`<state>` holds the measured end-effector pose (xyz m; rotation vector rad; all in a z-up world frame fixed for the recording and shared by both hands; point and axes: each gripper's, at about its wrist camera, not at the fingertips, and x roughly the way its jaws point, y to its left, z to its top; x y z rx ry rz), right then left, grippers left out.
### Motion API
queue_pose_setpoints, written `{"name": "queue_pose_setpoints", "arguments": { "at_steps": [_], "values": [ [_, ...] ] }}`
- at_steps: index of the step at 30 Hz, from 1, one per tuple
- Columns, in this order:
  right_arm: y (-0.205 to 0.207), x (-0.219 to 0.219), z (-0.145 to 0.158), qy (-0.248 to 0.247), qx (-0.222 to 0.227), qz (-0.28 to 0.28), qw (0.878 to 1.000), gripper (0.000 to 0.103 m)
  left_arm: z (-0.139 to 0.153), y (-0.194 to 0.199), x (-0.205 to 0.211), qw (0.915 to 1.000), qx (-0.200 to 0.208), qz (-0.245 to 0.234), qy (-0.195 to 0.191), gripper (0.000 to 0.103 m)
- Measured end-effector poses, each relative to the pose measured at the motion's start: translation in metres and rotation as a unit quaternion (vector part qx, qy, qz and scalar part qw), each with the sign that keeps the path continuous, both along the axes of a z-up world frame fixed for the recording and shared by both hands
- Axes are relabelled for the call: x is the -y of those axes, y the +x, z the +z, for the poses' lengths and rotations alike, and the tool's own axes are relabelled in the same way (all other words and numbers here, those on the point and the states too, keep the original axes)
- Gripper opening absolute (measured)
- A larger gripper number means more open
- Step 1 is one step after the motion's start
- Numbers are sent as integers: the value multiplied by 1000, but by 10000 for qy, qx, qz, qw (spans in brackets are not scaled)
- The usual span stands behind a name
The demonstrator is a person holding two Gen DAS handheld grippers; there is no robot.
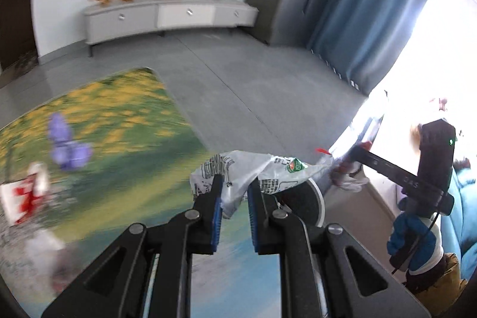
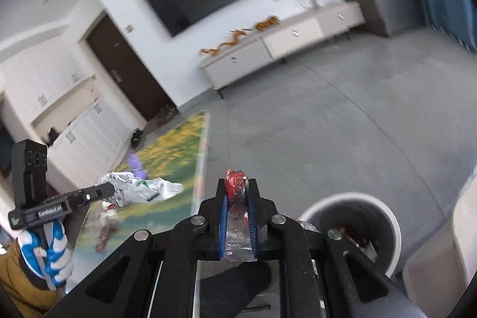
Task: Collect trash
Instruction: 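Carry the white bag and clear bottle to the bin and release both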
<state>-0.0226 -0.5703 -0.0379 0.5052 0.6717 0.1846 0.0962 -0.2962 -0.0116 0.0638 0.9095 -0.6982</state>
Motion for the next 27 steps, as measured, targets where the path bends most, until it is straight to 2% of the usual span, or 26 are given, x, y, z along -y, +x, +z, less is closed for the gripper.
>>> {"name": "queue_pose_setpoints", "arguments": {
  "at_steps": [4,9,13,14,18,20,21,27],
  "values": [
    [5,35,-35,182,-301,-308,9989,13,-31,2,61,9987,-125,-295,393,15],
    [6,61,-56,232,-492,-470,9974,14,-65,6,117,9953,-317,-515,762,15],
    [3,72,-61,222,-585,-624,9961,30,-86,6,150,9917,-417,-671,1010,17],
    [2,72,-62,217,-600,-652,9958,35,-92,5,156,9911,-470,-730,1009,18],
    [-3,81,-64,176,-649,-827,9943,36,-107,5,169,9891,-724,-829,980,24],
    [-10,85,-61,174,-600,-912,9939,36,-107,2,169,9897,-765,-834,879,39],
    [-11,84,-59,169,-582,-945,9937,36,-106,2,167,9902,-764,-830,827,42],
    [-26,78,-33,32,-318,-1092,9935,37,-83,0,139,9948,-633,-665,436,43]
  ]
}}
